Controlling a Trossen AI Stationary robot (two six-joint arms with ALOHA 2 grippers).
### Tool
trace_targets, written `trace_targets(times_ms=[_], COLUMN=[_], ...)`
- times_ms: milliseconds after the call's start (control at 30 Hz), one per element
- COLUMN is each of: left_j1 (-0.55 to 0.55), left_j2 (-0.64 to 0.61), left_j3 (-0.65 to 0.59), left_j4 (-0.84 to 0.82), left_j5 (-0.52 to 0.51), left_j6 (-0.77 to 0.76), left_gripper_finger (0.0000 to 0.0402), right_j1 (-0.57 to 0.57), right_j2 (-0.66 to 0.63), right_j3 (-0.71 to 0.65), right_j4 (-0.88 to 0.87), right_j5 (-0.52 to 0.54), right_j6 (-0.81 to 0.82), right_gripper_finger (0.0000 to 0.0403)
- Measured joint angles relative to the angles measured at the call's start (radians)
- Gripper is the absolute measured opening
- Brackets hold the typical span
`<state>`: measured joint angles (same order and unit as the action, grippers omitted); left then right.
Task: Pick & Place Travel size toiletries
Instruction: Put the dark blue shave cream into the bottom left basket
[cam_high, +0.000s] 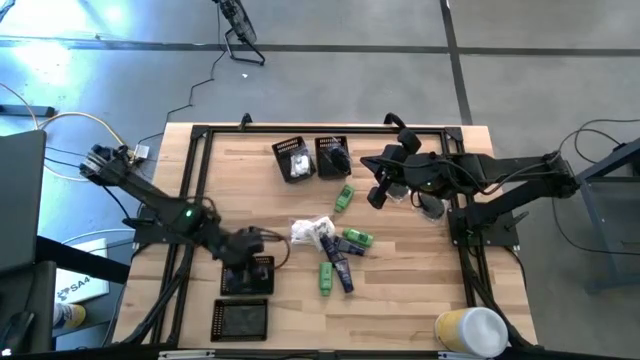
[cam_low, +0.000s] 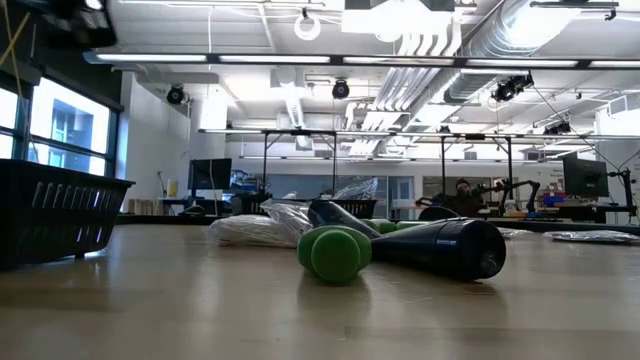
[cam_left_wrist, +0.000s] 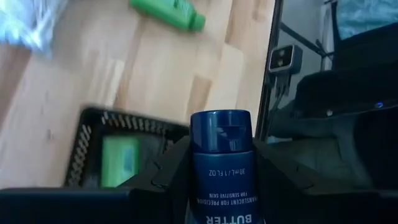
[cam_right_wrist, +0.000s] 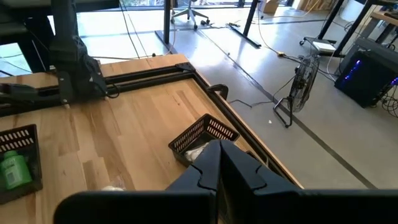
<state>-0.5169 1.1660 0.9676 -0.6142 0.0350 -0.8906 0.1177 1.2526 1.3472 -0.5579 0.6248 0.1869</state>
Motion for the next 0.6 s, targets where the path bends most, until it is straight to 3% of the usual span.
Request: trace_targets(times_ms=[267, 600], left_j1=[-0.209, -0.335], left_j2=[0.044, 0.251], left_j3=[0.0, -0.001], left_j4=[-0.089, 0.022], left_j5=[-0.123, -0.168], left_j6=[-0.249, -0.356], left_gripper_finger=[0.0141, 0.0141], right_j1=[0.0, 0.0], right_j2=[0.0, 0.0], right_j3=[0.0, 0.0], right_j4=[0.006, 0.016], right_j5=[-0.006, -0.006], right_j6=[0.003, 0.0], right_gripper_finger=[0.0003, 0.0003])
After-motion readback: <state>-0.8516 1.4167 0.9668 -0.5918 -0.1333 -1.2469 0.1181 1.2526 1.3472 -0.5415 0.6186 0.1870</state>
